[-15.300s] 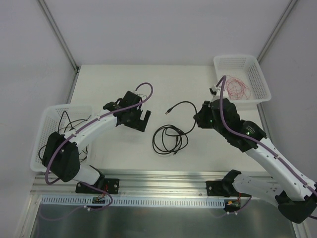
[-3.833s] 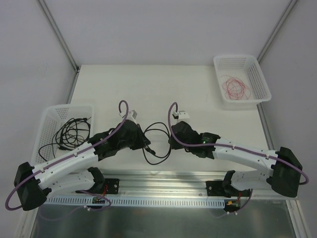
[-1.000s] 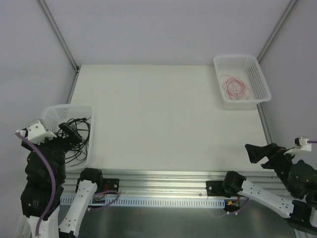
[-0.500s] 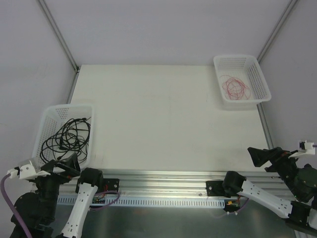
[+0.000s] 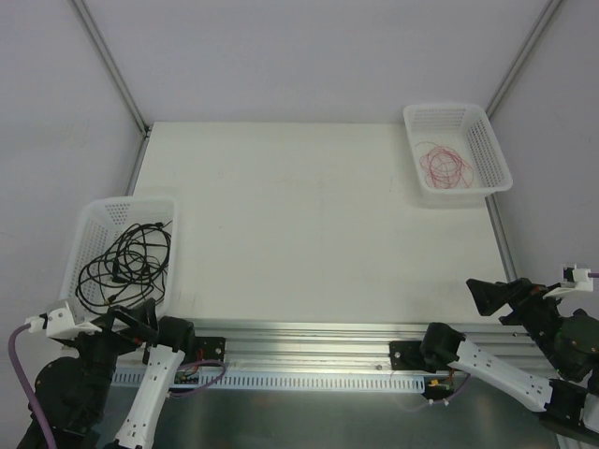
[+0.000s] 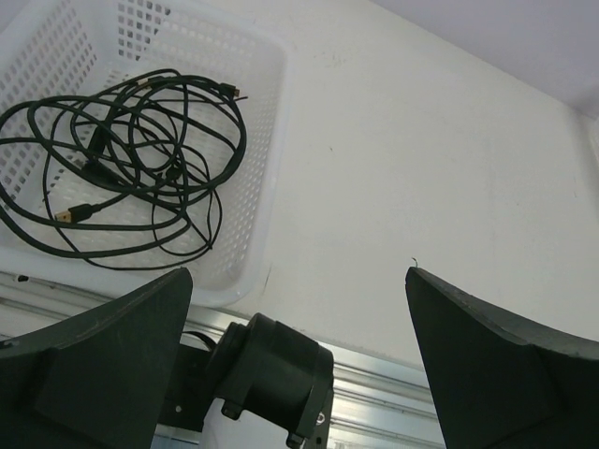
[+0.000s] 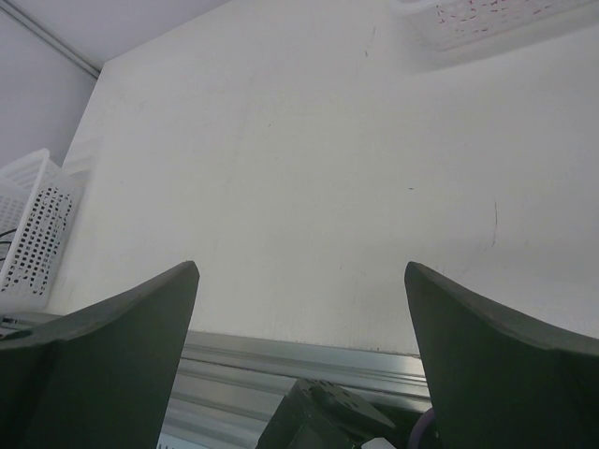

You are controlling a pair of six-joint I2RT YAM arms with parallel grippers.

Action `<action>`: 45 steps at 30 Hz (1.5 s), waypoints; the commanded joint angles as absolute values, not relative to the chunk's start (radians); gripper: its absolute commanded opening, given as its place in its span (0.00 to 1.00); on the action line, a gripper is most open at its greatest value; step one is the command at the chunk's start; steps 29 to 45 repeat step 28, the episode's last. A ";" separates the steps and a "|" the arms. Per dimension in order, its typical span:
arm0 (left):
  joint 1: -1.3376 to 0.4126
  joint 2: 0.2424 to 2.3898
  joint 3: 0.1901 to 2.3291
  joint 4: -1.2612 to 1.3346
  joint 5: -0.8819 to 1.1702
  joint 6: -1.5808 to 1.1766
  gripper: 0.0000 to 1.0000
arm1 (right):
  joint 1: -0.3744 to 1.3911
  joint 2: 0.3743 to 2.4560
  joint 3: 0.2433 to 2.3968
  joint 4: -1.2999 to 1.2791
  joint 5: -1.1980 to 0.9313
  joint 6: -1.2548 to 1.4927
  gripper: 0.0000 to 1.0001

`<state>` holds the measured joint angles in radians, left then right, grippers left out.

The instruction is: Untangle the cables

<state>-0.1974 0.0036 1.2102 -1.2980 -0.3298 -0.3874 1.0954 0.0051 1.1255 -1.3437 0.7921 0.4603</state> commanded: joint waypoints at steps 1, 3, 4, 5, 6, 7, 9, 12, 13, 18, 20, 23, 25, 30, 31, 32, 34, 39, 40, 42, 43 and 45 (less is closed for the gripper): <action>-0.207 -0.166 1.181 -1.327 -0.267 -0.414 0.99 | 1.098 -0.184 1.120 -1.385 0.775 0.459 0.97; -0.207 -0.164 1.167 -1.327 -0.265 -0.419 0.99 | 1.098 -0.184 1.117 -1.390 0.772 0.462 0.97; -0.207 -0.166 1.164 -1.325 -0.265 -0.420 0.99 | 1.100 -0.184 1.117 -1.390 0.773 0.462 0.97; -0.207 -0.166 1.161 -1.324 -0.264 -0.420 0.99 | 1.098 -0.184 1.115 -1.390 0.770 0.465 0.97; -0.207 -0.166 1.158 -1.321 -0.264 -0.420 0.99 | 1.100 -0.184 1.117 -1.390 0.770 0.463 0.97; -0.207 -0.164 1.155 -1.321 -0.264 -0.422 0.99 | 1.098 -0.184 1.115 -1.390 0.772 0.462 0.97; -0.207 -0.166 1.149 -1.319 -0.262 -0.422 0.99 | 1.098 -0.184 1.115 -1.390 0.770 0.463 0.97; -0.207 -0.164 1.138 -1.319 -0.270 -0.428 0.99 | 1.098 -0.184 1.114 -1.385 0.769 0.462 0.97; -0.207 -0.164 1.138 -1.318 -0.268 -0.433 0.99 | 1.098 -0.186 1.112 -1.385 0.769 0.463 0.97; -0.209 -0.164 1.134 -1.313 -0.273 -0.431 0.99 | 1.098 -0.184 1.109 -1.384 0.769 0.462 0.97; -0.209 -0.164 1.135 -1.312 -0.272 -0.431 0.99 | 1.098 -0.184 1.109 -1.384 0.767 0.462 0.97; -0.209 -0.164 1.135 -1.310 -0.273 -0.442 0.99 | 1.098 -0.184 1.109 -1.384 0.770 0.463 0.97; -0.210 -0.166 1.137 -1.305 -0.270 -0.456 0.99 | 1.100 -0.184 1.108 -1.381 0.769 0.465 0.97; -0.215 -0.164 1.134 -1.298 -0.267 -0.462 0.99 | 1.098 -0.184 1.103 -1.377 0.772 0.468 0.97; -0.215 -0.164 1.134 -1.298 -0.267 -0.462 0.99 | 1.098 -0.184 1.103 -1.377 0.772 0.468 0.97; -0.215 -0.164 1.134 -1.298 -0.267 -0.462 0.99 | 1.098 -0.184 1.103 -1.377 0.772 0.468 0.97; -0.215 -0.164 1.134 -1.298 -0.267 -0.462 0.99 | 1.098 -0.184 1.103 -1.377 0.772 0.468 0.97; -0.215 -0.164 1.134 -1.298 -0.267 -0.462 0.99 | 1.098 -0.184 1.103 -1.377 0.772 0.468 0.97; -0.215 -0.164 1.134 -1.298 -0.267 -0.462 0.99 | 1.098 -0.184 1.103 -1.377 0.772 0.468 0.97; -0.215 -0.164 1.134 -1.298 -0.267 -0.462 0.99 | 1.098 -0.184 1.103 -1.377 0.772 0.468 0.97; -0.215 -0.164 1.134 -1.298 -0.267 -0.462 0.99 | 1.098 -0.184 1.103 -1.377 0.772 0.468 0.97; -0.215 -0.164 1.134 -1.298 -0.267 -0.462 0.99 | 1.098 -0.184 1.103 -1.377 0.772 0.468 0.97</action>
